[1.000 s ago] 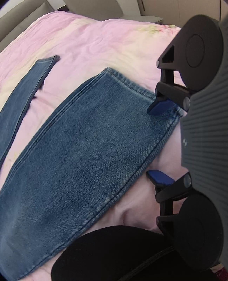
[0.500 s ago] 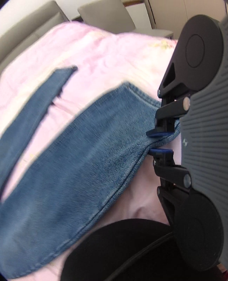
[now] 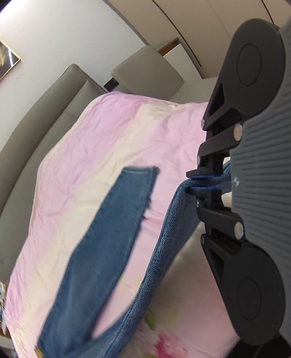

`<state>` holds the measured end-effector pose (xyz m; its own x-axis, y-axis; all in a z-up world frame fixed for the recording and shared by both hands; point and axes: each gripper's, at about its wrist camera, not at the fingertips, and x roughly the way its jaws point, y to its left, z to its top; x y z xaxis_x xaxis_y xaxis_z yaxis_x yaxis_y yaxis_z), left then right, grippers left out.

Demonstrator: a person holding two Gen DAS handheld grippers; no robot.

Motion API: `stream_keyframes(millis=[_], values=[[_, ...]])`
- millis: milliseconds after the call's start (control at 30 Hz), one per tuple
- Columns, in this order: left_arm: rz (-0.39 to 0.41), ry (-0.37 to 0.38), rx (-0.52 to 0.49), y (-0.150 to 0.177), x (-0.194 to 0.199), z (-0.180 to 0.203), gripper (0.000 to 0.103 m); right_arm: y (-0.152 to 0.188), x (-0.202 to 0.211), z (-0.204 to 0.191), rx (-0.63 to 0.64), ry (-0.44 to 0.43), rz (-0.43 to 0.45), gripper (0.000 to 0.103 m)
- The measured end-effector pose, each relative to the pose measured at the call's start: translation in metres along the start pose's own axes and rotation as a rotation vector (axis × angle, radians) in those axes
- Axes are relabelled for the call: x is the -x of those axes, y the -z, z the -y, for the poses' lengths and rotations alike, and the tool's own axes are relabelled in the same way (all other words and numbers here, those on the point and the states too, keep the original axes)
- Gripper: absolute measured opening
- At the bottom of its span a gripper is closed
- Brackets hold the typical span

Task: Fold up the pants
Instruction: 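Lift the held leg and waist and fold them over the other leg with both tools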

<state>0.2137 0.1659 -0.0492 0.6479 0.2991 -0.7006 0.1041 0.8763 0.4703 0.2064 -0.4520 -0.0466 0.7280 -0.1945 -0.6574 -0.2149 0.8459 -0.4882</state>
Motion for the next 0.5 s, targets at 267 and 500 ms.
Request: stream_keyframes(millis=[267,500], values=[[-0.046,-0.038,0.099,-0.063,-0.046,-0.005,0.025,-0.08,-0.092,0.019,-0.025,0.048,-0.048,0.0],[-0.129,-0.06,0.122,-0.099,-0.117,0.006,0.025,-0.134,-0.198,0.003,0.022,0.059,-0.084,0.0]])
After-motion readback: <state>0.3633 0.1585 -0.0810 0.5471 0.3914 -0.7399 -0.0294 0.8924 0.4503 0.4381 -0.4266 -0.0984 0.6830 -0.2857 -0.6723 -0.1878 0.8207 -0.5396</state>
